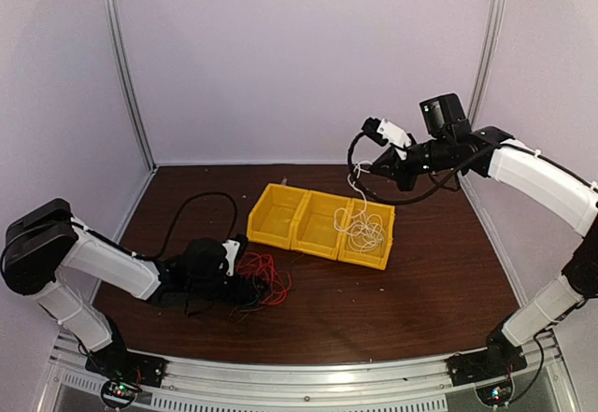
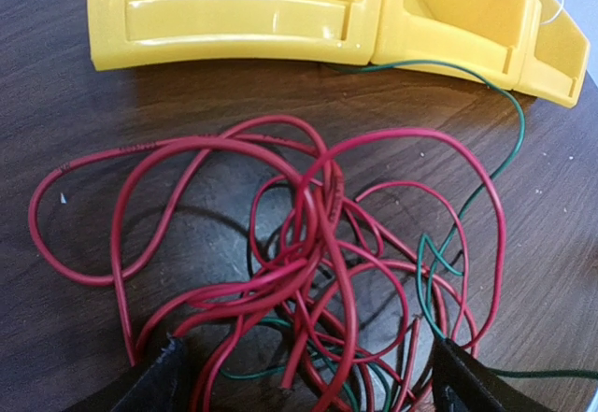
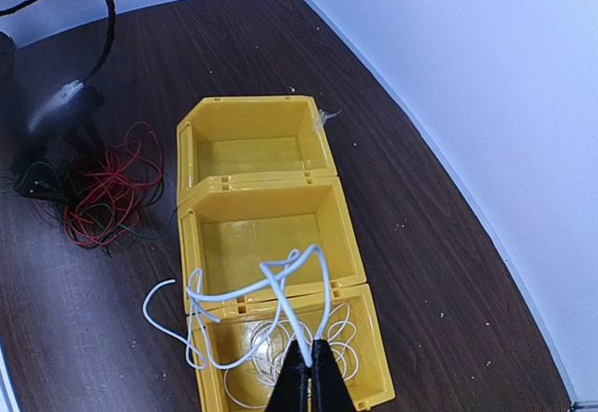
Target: Untangle the cables
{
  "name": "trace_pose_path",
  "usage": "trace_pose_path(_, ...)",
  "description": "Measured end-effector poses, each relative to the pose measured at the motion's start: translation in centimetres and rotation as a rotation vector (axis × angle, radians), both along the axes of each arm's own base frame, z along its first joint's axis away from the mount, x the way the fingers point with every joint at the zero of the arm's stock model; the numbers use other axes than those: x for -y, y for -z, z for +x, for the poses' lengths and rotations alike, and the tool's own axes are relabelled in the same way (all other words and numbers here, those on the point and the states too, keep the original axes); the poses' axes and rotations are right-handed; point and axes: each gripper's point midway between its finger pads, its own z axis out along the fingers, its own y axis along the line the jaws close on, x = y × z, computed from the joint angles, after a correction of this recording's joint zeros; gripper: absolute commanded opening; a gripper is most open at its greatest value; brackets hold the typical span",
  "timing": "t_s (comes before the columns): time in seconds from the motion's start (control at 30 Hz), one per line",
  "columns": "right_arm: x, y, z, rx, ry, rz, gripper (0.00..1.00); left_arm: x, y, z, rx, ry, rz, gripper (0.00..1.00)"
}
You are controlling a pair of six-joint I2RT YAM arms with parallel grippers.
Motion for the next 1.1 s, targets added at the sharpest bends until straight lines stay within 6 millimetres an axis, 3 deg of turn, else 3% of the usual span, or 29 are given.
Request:
trace_pose_path(0.27, 2.6, 2.8, 1.0, -0.045, 0.061, -0.027, 0.00, -0.4, -0.1, -0.1, 0.003, -0.007, 0.006, 0.92)
trace_pose_path(0.6, 4.2, 5.6, 1.9, -0.066, 0.105, -0.080, 0.00, -0.4, -0.1, -0.1, 0.005, -0.005, 0.008, 0.92)
trace_pose_path(0.97, 6.4, 7.6, 3.0, -0.078, 0.160, -0.137, 0.00, -0.8, -0.1, -0.2, 0.007, -0.016, 0.020, 0.92)
trace_pose_path(1.1, 6.3, 10.5, 3.6, -0.141, 0.160, -0.173, 0.00, -0.8, 0.0, -0.2, 0.007, -0.016, 0.020, 0.92)
